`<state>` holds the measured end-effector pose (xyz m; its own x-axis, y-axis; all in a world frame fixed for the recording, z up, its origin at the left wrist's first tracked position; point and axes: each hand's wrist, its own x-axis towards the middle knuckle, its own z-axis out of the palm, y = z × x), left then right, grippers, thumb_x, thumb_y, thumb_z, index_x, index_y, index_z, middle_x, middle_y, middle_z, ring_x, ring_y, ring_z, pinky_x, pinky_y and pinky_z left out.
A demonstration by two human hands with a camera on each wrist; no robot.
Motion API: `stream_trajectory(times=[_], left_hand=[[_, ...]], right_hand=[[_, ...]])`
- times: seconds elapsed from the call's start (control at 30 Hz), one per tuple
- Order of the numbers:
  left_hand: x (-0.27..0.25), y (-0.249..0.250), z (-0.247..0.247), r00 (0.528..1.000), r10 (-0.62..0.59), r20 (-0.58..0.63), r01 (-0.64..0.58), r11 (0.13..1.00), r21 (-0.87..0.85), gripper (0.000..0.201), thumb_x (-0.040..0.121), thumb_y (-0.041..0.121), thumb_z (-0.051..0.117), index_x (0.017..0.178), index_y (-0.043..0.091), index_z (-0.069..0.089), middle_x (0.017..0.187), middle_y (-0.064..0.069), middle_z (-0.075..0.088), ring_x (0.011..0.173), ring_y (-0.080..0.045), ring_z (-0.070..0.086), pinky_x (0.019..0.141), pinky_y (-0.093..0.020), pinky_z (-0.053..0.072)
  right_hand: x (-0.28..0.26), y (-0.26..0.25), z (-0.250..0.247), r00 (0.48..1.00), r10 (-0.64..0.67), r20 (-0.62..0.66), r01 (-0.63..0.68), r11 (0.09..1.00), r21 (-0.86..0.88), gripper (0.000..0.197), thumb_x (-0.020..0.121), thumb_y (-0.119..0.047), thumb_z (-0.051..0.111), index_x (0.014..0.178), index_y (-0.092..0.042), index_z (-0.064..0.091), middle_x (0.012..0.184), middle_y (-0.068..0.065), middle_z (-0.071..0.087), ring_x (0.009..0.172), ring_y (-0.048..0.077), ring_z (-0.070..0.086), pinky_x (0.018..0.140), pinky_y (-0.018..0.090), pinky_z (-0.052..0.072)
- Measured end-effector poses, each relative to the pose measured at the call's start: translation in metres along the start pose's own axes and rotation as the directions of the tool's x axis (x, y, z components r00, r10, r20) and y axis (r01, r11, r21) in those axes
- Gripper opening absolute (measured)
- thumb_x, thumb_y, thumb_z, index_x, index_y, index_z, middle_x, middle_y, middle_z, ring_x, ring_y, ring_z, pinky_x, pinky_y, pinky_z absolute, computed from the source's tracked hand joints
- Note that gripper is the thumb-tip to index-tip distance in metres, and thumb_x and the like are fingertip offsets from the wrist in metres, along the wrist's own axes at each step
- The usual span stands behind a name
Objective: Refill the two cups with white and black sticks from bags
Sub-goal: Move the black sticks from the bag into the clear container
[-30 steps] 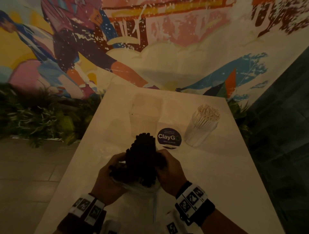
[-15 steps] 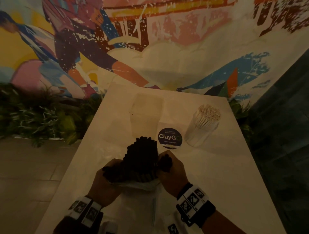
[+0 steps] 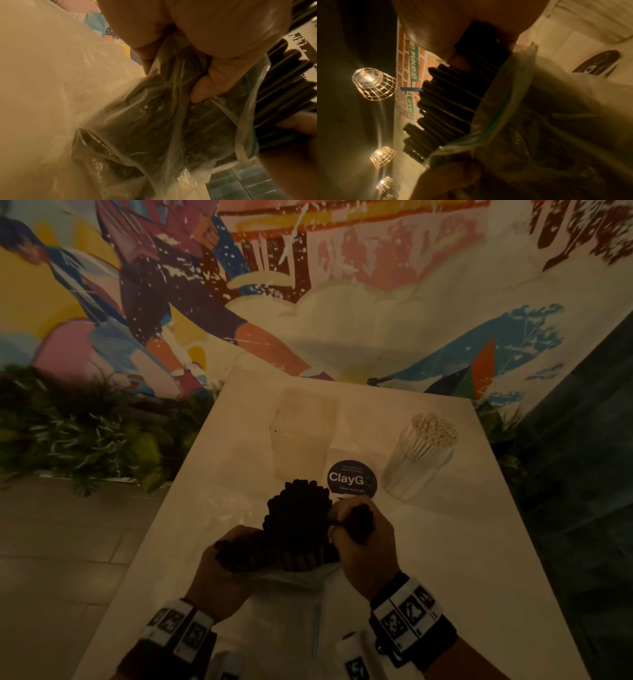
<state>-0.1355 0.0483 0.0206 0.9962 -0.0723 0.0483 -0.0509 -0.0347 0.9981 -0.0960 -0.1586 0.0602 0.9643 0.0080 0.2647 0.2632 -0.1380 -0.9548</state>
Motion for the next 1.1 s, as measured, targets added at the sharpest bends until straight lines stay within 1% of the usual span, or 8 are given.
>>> stream_trajectory(times=[0.1,0.23,0.4,0.57,0.67,0.8,0.97,1.1], left_hand=[[-0.001,-0.001,-0.001,1.0,-0.003,-0.019,0.005,0.997,0.075,0.036,0.058,0.03,0.072,0.091,0.043,0.067,0.098,-0.003,0.068,0.089,-0.025,0.066,0.082,-0.044,0.055],[0.0,-0.001,0.0,1.0,0.018,-0.008,-0.016,0.984,0.175,0.036,0.06,0.037,0.068,0.092,0.052,0.063,0.097,0.01,0.066,0.088,-0.011,0.065,0.08,-0.027,0.054],[-0.002,-0.012,-0.006,1.0,-0.004,-0.021,0.009,0.965,0.26,0.031,0.067,0.042,0.065,0.097,0.05,0.06,0.095,0.008,0.064,0.09,-0.019,0.065,0.082,-0.047,0.054],[-0.003,-0.012,-0.004,0.999,-0.029,-0.037,0.037,0.973,0.227,0.032,0.064,0.044,0.065,0.093,0.057,0.058,0.099,0.01,0.063,0.092,-0.025,0.064,0.083,-0.053,0.052],[-0.003,-0.012,-0.002,0.999,-0.019,-0.031,0.025,0.979,0.203,0.032,0.063,0.042,0.066,0.092,0.055,0.06,0.098,0.009,0.064,0.09,-0.024,0.065,0.083,-0.051,0.053],[-0.004,-0.011,-0.001,0.999,-0.035,-0.04,0.042,0.983,0.179,0.033,0.06,0.04,0.068,0.09,0.053,0.062,0.096,0.009,0.066,0.089,-0.021,0.065,0.084,-0.048,0.054],[-0.006,-0.014,-0.002,0.998,-0.032,-0.051,0.04,0.985,0.169,0.034,0.061,0.032,0.07,0.09,0.049,0.064,0.092,0.008,0.066,0.088,-0.024,0.066,0.079,-0.042,0.055],[-0.006,-0.017,0.0,0.997,-0.059,-0.051,0.063,0.996,0.071,0.048,0.075,-0.009,0.067,0.085,0.038,0.068,0.089,0.006,0.068,0.079,-0.012,0.066,0.071,-0.021,0.055]], right_hand=[[0.009,-0.03,-0.003,1.0,-0.013,-0.001,0.013,0.983,0.183,0.036,0.062,0.014,0.045,0.068,-0.022,0.05,0.069,-0.001,0.058,0.07,0.018,0.056,0.072,0.028,0.049],[0.027,-0.075,-0.01,0.997,-0.075,0.031,0.061,0.945,0.322,0.028,0.058,0.014,0.045,0.066,-0.012,0.05,0.06,-0.001,0.054,0.059,0.017,0.051,0.058,0.025,0.045],[0.056,-0.135,-0.031,0.966,-0.231,0.114,0.149,0.864,0.481,0.024,0.048,0.005,0.051,0.064,-0.013,0.05,0.055,0.005,0.05,0.051,0.021,0.047,0.054,0.023,0.04],[0.105,-0.176,-0.054,0.908,-0.418,-0.019,0.346,0.724,0.597,0.029,0.051,0.01,0.048,0.073,-0.008,0.043,0.067,0.011,0.04,0.052,0.023,0.047,0.052,0.032,0.037],[0.142,-0.175,-0.045,0.881,-0.458,-0.117,0.442,0.708,0.551,0.033,0.057,0.021,0.047,0.07,-0.009,0.044,0.063,0.01,0.048,0.059,0.026,0.051,0.061,0.035,0.045],[0.182,-0.144,-0.015,0.923,-0.345,-0.171,0.384,0.803,0.456,0.035,0.059,0.026,0.05,0.065,-0.009,0.047,0.06,0.003,0.059,0.065,0.025,0.059,0.07,0.037,0.051],[0.207,-0.091,0.01,0.978,-0.142,-0.151,0.195,0.879,0.436,0.031,0.06,0.022,0.055,0.062,-0.009,0.055,0.07,0.014,0.059,0.073,0.027,0.062,0.077,0.036,0.054],[0.219,-0.059,0.023,0.993,-0.004,-0.117,0.053,0.907,0.418,0.032,0.062,0.024,0.06,0.06,-0.007,0.057,0.07,0.012,0.061,0.076,0.029,0.061,0.077,0.031,0.055]])
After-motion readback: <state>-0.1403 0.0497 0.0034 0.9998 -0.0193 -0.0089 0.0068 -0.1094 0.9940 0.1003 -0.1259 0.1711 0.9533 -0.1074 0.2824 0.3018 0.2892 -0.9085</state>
